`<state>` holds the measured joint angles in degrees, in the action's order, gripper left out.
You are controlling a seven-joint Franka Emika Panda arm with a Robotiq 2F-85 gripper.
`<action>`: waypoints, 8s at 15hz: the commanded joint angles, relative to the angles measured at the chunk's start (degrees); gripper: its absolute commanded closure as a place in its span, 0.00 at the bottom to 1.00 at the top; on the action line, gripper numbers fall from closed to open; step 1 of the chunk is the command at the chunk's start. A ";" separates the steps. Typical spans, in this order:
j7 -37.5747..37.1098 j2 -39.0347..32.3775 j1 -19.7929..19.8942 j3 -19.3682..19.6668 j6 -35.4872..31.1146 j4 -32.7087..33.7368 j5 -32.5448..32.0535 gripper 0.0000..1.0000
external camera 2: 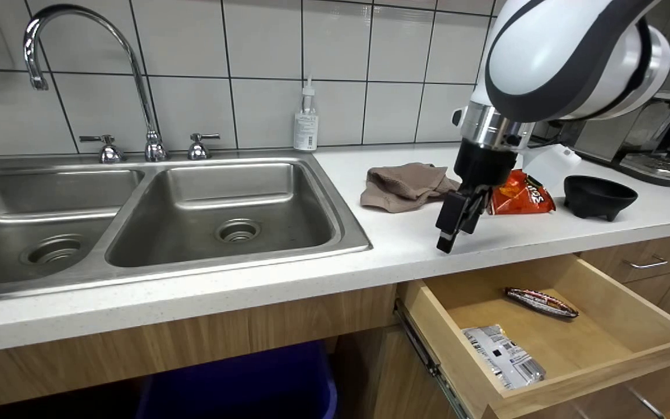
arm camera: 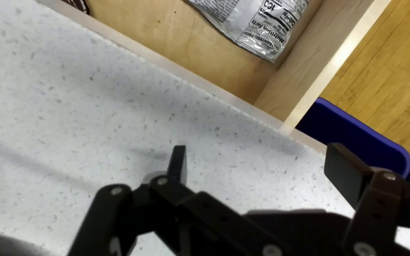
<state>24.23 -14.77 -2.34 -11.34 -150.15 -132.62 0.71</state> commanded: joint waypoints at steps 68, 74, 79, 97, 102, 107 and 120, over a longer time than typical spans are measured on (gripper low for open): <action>-32.21 -14.20 0.38 18.53 1.85 24.76 -6.97 0.00; -30.42 -10.48 0.32 17.84 1.54 20.04 -7.45 0.00; -29.24 -6.77 0.38 17.51 1.28 15.18 -7.56 0.00; -23.87 3.62 0.21 14.25 1.51 -1.17 -9.22 0.00; -23.53 5.10 0.39 14.64 2.12 -3.36 -11.17 0.00; -23.50 6.55 0.46 14.41 2.39 -3.51 -11.50 0.00; -21.45 9.44 0.62 12.64 4.13 -3.59 -8.93 0.00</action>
<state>0.65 -7.38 -2.56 2.52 -147.88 -135.76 -9.58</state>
